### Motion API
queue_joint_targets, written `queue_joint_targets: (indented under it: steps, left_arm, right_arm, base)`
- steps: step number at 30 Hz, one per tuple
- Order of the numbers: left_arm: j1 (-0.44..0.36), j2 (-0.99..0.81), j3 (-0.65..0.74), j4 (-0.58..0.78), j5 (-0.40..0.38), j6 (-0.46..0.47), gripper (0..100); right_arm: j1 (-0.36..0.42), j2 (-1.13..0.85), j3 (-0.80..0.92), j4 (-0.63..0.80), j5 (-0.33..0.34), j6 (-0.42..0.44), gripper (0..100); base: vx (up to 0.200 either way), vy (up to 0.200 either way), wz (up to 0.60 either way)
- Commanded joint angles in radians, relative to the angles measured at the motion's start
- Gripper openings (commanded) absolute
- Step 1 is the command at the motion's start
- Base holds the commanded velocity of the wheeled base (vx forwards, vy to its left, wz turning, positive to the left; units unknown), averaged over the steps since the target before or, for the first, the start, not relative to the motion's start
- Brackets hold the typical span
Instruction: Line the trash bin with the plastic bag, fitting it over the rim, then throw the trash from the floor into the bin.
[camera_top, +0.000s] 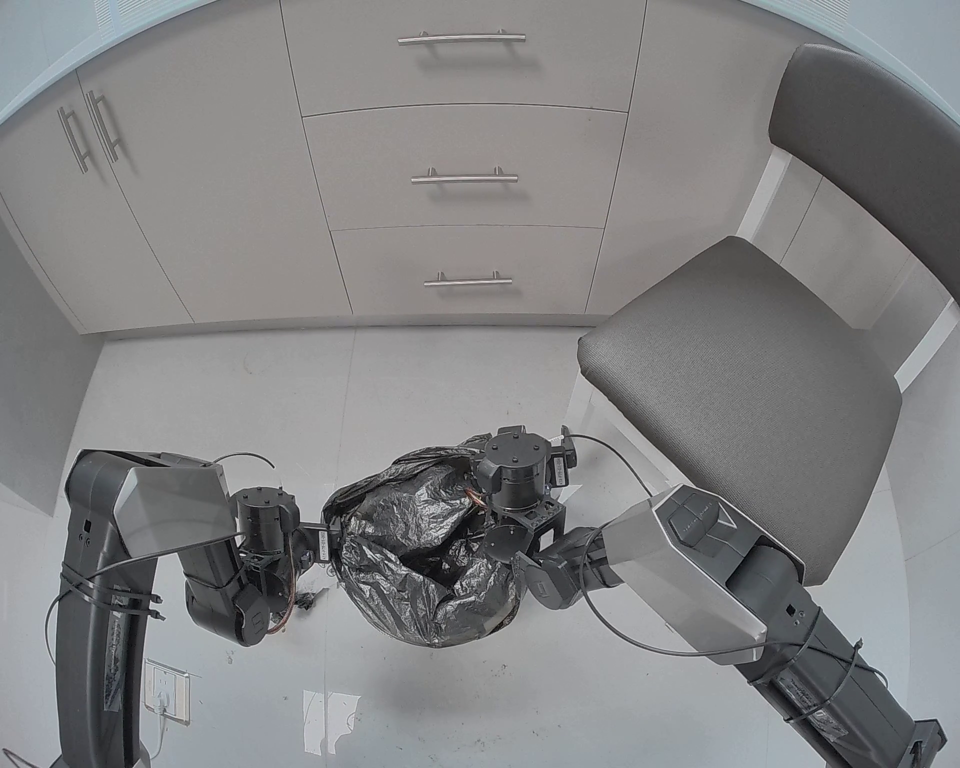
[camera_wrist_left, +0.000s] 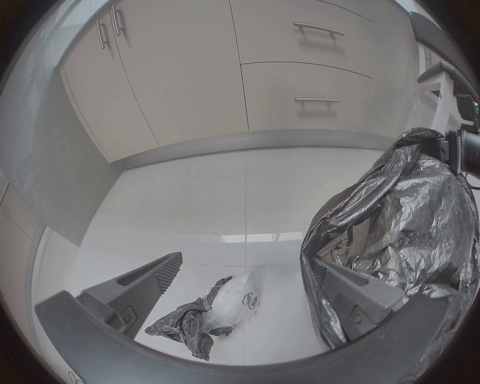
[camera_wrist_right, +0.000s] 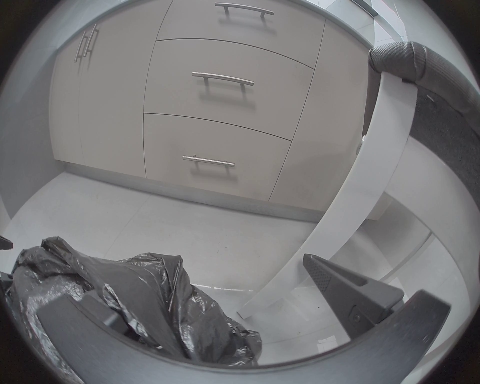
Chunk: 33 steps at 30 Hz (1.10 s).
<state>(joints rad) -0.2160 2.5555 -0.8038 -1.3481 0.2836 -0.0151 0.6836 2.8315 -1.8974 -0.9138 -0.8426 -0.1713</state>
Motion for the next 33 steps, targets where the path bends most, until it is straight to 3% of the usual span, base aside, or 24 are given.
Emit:
queue_joint_targets:
  steps: [1,22,33]
  left_arm:
    - [0.0,0.006,0.0,0.0,0.0,0.0,100]
    - [0.001,0.005,0.002,-0.006,0.0,-0.002,100]
    - [0.0,-0.003,0.009,-0.006,0.0,-0.006,100]
  right_arm:
    - [-0.019,0.022,0.0,0.0,0.002,-0.001,100]
    - [-0.064,0.039,0.003,-0.005,-0.001,0.004,100]
    - [-0.007,0.002,0.077,-0.051,-0.003,-0.001,100]
  base:
    - [0.0,0.0,0.0]
    - [0.0,0.0,0.0]
    - [0.0,0.0,0.0]
